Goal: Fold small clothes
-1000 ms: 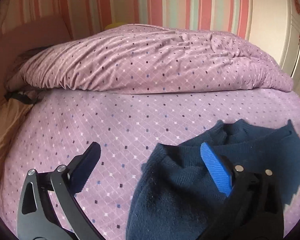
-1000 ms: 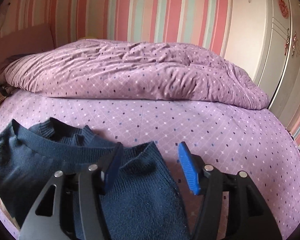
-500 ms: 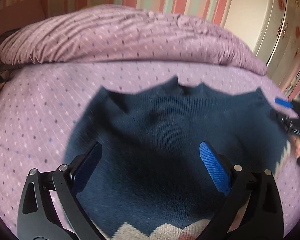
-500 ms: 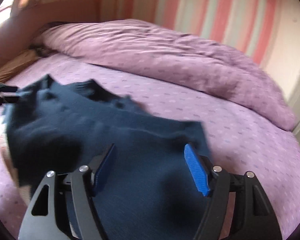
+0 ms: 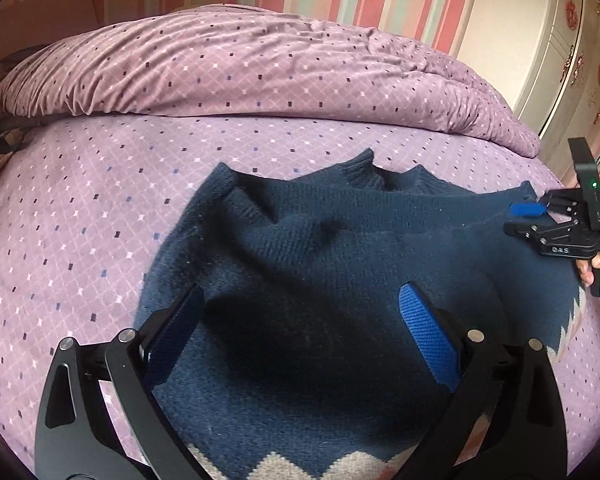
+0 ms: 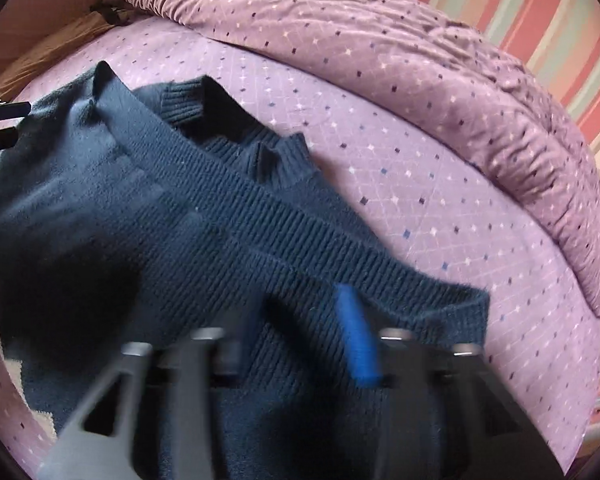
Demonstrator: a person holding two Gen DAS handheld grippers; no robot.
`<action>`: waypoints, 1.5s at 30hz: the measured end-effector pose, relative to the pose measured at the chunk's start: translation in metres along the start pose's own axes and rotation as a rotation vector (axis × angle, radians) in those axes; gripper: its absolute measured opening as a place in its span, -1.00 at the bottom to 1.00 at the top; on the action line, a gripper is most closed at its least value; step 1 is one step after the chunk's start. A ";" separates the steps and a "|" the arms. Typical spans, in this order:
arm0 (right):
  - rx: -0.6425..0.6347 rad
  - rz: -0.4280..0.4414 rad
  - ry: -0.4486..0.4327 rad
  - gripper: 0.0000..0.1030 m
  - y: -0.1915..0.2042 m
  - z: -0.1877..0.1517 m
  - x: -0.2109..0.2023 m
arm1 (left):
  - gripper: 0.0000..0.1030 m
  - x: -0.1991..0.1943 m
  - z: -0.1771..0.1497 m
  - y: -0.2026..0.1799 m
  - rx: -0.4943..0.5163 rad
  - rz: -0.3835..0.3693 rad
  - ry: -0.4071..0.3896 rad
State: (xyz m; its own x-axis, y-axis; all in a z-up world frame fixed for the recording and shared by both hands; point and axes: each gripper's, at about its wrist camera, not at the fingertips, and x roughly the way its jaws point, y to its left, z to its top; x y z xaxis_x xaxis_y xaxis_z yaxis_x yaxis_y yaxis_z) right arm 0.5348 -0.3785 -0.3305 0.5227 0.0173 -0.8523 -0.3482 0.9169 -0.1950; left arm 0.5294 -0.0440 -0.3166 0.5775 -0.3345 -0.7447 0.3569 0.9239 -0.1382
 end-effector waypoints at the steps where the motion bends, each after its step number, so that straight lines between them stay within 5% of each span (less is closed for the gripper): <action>1: -0.019 -0.037 -0.049 0.50 0.002 0.001 -0.007 | 0.89 0.000 0.000 0.001 0.002 0.002 -0.002; 4: -0.051 -0.034 -0.079 0.66 0.005 0.011 -0.012 | 0.89 0.000 -0.001 0.004 0.002 0.009 -0.001; 8: -0.138 0.019 0.050 0.61 0.016 0.016 0.016 | 0.89 -0.001 -0.003 0.007 -0.011 0.007 -0.003; 16: -0.111 0.094 0.072 -0.68 0.015 0.006 0.022 | 0.89 0.004 -0.004 0.009 -0.025 0.007 -0.001; 21: -0.078 0.077 -0.018 -0.89 0.009 0.003 0.002 | 0.89 0.002 -0.004 0.007 -0.009 0.016 -0.008; 26: 0.057 0.030 -0.174 -0.90 -0.019 0.021 -0.025 | 0.89 -0.005 0.007 0.014 -0.028 0.024 -0.040; 29: 0.055 -0.029 -0.110 -0.90 -0.019 0.030 -0.003 | 0.89 -0.006 0.013 0.019 -0.035 0.034 -0.047; 34: 0.147 0.017 0.038 -0.88 -0.020 0.008 0.045 | 0.89 0.001 0.010 0.024 -0.032 0.060 -0.022; 36: 0.151 0.015 0.022 -0.85 -0.016 0.005 0.041 | 0.89 0.001 0.010 0.023 -0.037 0.054 -0.018; 38: 0.136 -0.003 -0.017 -0.68 -0.013 0.009 0.022 | 0.89 -0.003 0.013 0.016 -0.020 0.044 -0.023; 40: 0.143 -0.003 -0.076 -0.03 -0.015 0.010 -0.006 | 0.89 -0.008 0.018 0.007 -0.008 0.025 -0.032; 43: 0.172 -0.042 -0.186 0.27 -0.015 0.001 -0.053 | 0.89 -0.010 0.021 -0.014 -0.001 -0.030 -0.028; 45: 0.209 -0.089 -0.216 0.29 -0.009 -0.011 -0.069 | 0.89 -0.006 0.018 -0.029 0.008 -0.048 -0.016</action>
State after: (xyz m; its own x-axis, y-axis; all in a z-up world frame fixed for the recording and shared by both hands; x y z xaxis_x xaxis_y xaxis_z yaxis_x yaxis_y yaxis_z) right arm 0.4930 -0.3927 -0.2751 0.7050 -0.0032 -0.7092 -0.1378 0.9803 -0.1414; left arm 0.5292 -0.0724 -0.2962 0.5712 -0.3813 -0.7269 0.3901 0.9052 -0.1684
